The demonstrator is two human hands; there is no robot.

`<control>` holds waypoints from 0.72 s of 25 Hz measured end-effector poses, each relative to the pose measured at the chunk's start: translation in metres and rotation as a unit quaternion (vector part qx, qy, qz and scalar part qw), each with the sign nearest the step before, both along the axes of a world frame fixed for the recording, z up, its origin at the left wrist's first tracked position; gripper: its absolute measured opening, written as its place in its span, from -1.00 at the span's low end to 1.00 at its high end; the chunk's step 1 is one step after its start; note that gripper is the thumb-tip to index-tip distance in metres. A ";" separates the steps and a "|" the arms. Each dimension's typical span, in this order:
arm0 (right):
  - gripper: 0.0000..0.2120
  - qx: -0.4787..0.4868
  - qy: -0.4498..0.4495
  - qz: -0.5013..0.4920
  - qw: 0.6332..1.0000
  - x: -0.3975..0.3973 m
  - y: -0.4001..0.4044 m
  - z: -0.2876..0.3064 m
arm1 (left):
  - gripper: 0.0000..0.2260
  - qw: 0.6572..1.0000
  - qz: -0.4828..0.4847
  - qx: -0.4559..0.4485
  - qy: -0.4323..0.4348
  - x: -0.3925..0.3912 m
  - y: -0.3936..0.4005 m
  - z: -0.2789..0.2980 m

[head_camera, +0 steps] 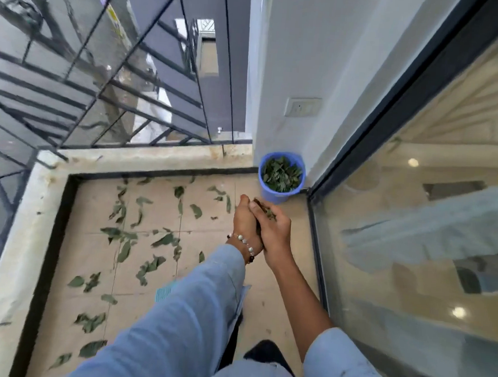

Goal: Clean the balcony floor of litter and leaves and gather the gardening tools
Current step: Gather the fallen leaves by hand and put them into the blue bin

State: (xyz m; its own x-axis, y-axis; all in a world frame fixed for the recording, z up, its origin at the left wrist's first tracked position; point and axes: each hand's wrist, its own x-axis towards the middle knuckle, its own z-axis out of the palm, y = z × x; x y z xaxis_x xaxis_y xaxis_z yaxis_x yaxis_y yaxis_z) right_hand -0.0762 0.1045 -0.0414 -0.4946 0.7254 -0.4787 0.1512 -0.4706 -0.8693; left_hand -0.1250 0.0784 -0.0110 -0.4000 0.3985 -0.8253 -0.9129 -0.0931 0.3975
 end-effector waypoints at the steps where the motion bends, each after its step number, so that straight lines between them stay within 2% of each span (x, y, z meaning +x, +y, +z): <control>1: -0.89 0.009 -0.002 -0.017 1.000 -0.014 0.016 0.001 | -0.53 1.000 -0.004 0.008 0.004 -0.015 0.016 0.003; 4: -0.84 -0.004 -0.028 -0.065 0.997 -0.052 0.067 -0.012 | -0.38 0.999 -0.031 -0.003 -0.005 -0.055 0.063 -0.011; 9: -0.81 -0.095 -0.022 -0.138 0.986 -0.103 0.169 -0.053 | -0.43 0.998 -0.066 0.001 -0.003 -0.115 0.154 -0.067; 13: -0.81 -0.143 -0.022 -0.167 0.975 -0.140 0.253 -0.122 | -0.41 0.995 -0.089 -0.049 -0.017 -0.152 0.226 -0.135; 18: -0.94 -0.122 -0.053 -0.142 0.981 -0.173 0.328 -0.239 | -0.47 0.994 -0.099 -0.049 -0.024 -0.178 0.297 -0.250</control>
State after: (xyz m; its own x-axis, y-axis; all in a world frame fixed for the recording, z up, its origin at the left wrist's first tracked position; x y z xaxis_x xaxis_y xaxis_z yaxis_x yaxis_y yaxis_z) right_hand -0.2495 0.4330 -0.2800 -0.2265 0.6834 -0.6940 0.0677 -0.6997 -0.7112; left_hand -0.3028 0.3754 -0.2608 -0.2808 0.3817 -0.8806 -0.9276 0.1278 0.3511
